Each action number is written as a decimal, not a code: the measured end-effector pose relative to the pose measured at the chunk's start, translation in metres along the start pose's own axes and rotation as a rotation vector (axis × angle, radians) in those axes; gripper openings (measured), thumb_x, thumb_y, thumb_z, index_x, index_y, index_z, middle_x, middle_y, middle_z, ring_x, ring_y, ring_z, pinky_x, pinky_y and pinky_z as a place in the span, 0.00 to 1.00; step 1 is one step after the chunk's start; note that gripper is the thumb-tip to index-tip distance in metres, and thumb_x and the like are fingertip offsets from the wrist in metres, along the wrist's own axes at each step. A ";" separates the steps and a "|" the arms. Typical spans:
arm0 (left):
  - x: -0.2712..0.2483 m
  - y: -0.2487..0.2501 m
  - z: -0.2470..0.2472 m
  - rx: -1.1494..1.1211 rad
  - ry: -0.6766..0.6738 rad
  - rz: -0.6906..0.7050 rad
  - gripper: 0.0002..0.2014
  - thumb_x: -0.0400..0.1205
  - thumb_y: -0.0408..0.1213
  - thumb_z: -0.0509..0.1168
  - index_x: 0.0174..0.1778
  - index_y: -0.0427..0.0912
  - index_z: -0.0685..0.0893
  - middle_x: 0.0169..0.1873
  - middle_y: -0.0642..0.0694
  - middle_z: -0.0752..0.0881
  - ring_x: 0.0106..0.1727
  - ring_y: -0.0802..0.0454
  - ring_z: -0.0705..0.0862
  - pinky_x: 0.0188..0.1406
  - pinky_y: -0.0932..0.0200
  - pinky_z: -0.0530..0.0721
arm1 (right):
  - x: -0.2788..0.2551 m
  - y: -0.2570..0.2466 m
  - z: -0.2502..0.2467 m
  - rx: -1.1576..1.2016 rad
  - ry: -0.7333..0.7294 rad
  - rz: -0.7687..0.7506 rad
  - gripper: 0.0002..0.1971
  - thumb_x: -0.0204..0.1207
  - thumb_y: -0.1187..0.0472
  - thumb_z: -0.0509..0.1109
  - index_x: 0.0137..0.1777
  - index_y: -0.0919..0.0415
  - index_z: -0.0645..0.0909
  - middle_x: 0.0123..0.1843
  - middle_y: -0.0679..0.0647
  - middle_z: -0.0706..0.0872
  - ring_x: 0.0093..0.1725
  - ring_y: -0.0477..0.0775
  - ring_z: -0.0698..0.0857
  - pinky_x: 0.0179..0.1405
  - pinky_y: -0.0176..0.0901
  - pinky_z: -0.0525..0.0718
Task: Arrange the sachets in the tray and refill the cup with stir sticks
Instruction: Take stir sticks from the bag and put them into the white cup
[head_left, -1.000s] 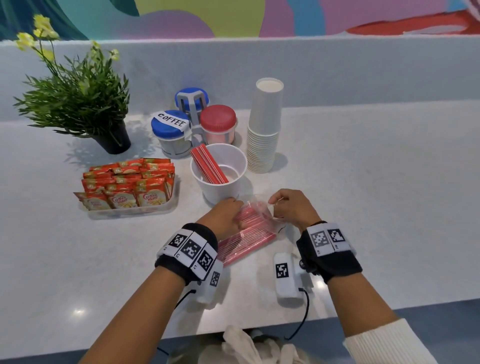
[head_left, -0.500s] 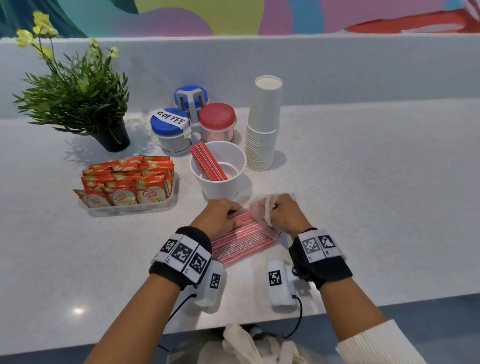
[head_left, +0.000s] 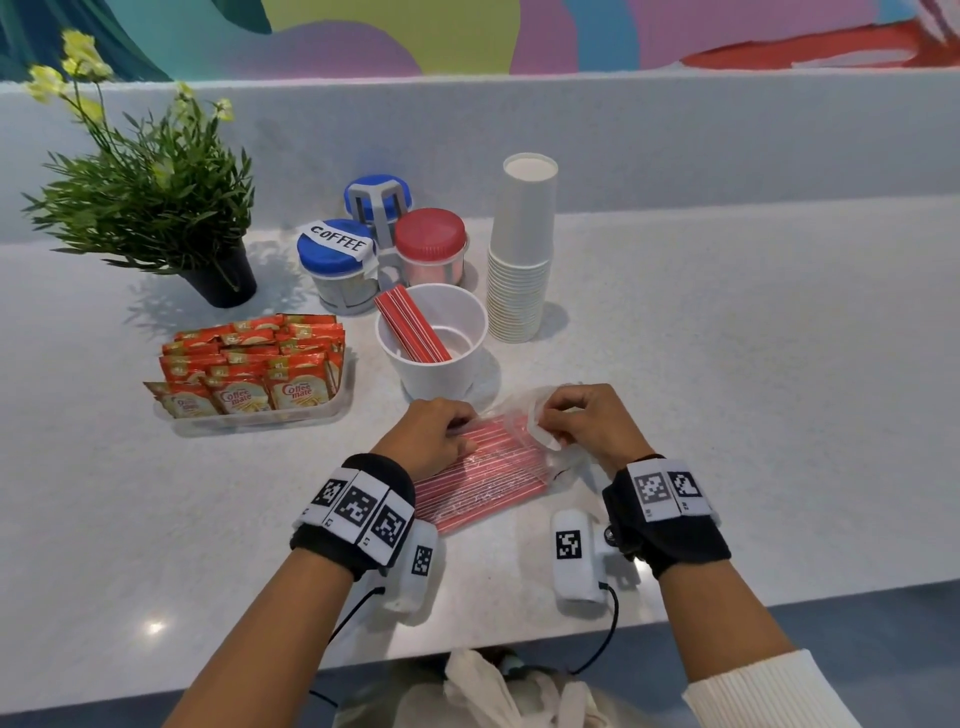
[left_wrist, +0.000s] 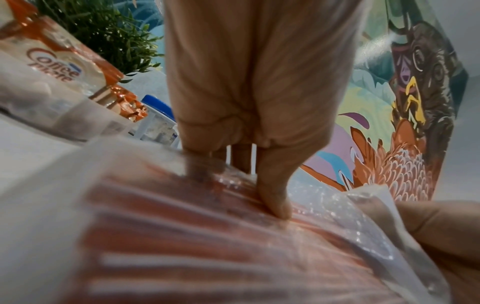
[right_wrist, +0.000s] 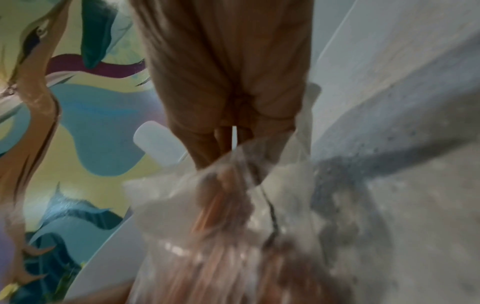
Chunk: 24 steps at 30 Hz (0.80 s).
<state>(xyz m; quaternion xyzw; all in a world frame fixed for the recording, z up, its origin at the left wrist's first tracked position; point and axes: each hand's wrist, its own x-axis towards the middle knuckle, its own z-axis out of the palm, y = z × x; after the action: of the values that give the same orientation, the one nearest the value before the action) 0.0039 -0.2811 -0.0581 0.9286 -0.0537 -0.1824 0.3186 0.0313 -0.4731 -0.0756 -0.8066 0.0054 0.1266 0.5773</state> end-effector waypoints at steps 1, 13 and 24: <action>-0.001 0.000 0.000 -0.008 -0.004 -0.010 0.11 0.80 0.35 0.66 0.59 0.40 0.82 0.56 0.45 0.85 0.55 0.52 0.80 0.57 0.62 0.71 | -0.001 0.000 -0.003 0.036 0.004 0.016 0.12 0.69 0.74 0.72 0.28 0.59 0.83 0.29 0.52 0.83 0.25 0.44 0.78 0.29 0.33 0.77; 0.015 0.031 0.013 0.057 -0.096 0.109 0.19 0.80 0.46 0.65 0.65 0.45 0.72 0.57 0.42 0.80 0.56 0.47 0.80 0.60 0.49 0.79 | -0.006 -0.022 -0.011 0.207 0.028 0.004 0.06 0.71 0.73 0.71 0.35 0.66 0.82 0.30 0.58 0.82 0.26 0.46 0.76 0.24 0.30 0.77; 0.023 0.028 0.019 0.135 -0.026 0.099 0.10 0.84 0.32 0.56 0.59 0.36 0.74 0.55 0.36 0.79 0.58 0.40 0.77 0.60 0.50 0.74 | -0.009 -0.025 0.001 0.499 0.069 -0.033 0.02 0.73 0.68 0.72 0.41 0.66 0.82 0.24 0.51 0.79 0.21 0.43 0.73 0.19 0.30 0.73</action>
<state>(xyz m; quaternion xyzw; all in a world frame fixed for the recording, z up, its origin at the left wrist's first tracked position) 0.0186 -0.3195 -0.0622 0.9418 -0.1156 -0.1744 0.2633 0.0266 -0.4649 -0.0507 -0.6429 0.0429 0.0842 0.7601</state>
